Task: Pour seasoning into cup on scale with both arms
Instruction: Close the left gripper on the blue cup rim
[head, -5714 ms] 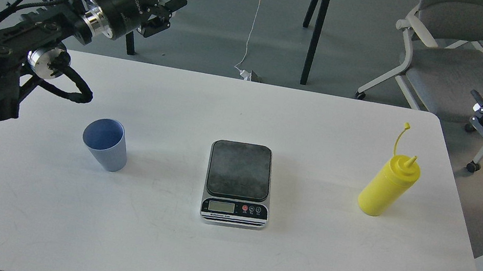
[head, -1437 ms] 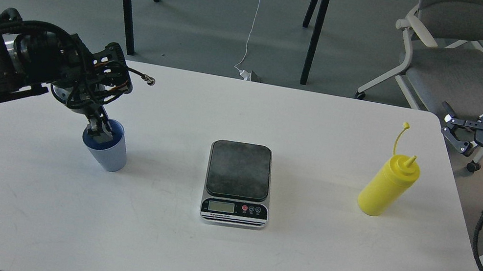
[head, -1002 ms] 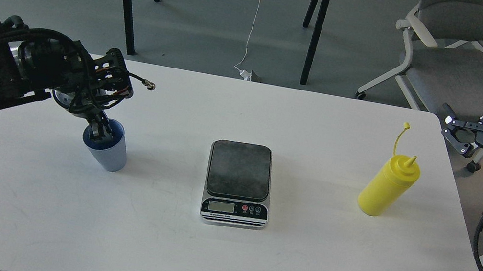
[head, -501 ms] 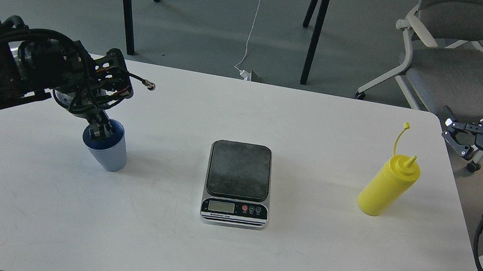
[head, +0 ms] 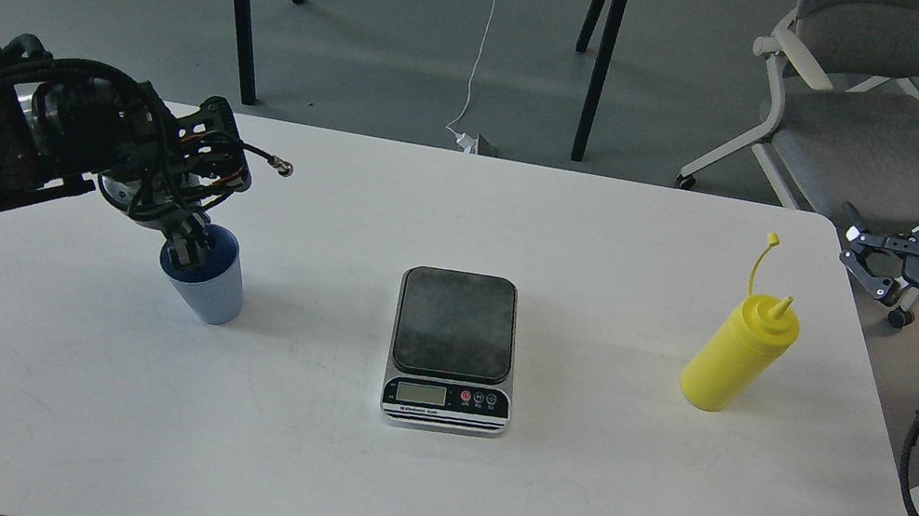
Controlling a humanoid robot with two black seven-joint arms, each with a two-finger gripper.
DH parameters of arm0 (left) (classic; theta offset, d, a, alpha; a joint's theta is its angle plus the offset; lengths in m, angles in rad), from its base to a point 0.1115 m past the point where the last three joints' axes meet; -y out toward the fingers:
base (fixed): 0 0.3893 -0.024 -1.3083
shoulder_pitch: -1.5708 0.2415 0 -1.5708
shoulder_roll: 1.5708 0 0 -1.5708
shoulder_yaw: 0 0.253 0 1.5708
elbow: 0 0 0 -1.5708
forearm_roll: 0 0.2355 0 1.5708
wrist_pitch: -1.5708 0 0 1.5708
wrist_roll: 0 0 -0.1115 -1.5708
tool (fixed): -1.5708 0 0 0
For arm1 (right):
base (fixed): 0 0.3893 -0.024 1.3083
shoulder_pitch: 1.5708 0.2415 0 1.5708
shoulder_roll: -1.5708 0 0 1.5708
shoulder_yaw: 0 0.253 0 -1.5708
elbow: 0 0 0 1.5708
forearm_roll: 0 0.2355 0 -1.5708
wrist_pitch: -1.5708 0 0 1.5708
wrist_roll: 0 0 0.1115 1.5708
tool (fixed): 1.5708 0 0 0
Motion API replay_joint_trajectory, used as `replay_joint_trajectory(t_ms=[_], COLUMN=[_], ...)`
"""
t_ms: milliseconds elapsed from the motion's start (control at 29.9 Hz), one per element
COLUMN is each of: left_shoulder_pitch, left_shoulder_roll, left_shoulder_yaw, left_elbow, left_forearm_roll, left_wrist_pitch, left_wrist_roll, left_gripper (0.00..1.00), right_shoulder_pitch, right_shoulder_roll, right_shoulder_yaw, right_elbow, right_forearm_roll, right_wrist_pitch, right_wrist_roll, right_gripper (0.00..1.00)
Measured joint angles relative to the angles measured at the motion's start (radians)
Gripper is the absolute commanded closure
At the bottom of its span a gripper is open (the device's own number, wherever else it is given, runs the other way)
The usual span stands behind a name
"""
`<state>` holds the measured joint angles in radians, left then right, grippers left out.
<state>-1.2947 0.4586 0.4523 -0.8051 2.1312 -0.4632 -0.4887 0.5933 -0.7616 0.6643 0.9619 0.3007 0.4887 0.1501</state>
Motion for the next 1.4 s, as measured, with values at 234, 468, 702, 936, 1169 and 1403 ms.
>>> replay_joint_trajectory(t_ms=[234,468,702,936,1169,1403], left_shoulder_pitch=[0.007,0.006,-0.004,-0.004,-0.005,-0.023], left_shoulder_roll=[0.001,0.006,0.016,0.017,0.017,0.017], left_shoulder_yaw=[0.0,0.0,0.001,0.0,0.0,-0.001], left_elbow=[-0.005,-0.008,-0.008,-0.009,-0.01,-0.009], left_forearm_roll=[0.001,0.001,0.001,0.001,0.001,-0.001], left_wrist_pitch=[0.0,-0.001,-0.007,-0.009,-0.009,-0.01], left_wrist_roll=[0.0,0.0,0.0,0.0,0.0,0.0], left_gripper=[0.97,1.0,1.0,1.0,1.0,1.0], right_shoulder_pitch=[-0.006,-0.01,-0.014,-0.017,-0.018,-0.019], right_shoulder_roll=[-0.001,-0.001,-0.001,0.0,0.001,0.001], right_shoulder_yaw=[0.001,0.007,0.01,0.014,0.014,0.013], right_elbow=[0.0,-0.002,-0.002,-0.002,-0.002,-0.001], right_forearm_roll=[0.001,0.002,0.002,0.002,0.002,0.002], right_wrist_pitch=[0.0,0.0,0.0,0.0,0.0,0.0], right_wrist_roll=[0.0,0.0,0.0,0.0,0.0,0.0], right_gripper=[0.01,0.01,0.01,0.01,0.01,0.01])
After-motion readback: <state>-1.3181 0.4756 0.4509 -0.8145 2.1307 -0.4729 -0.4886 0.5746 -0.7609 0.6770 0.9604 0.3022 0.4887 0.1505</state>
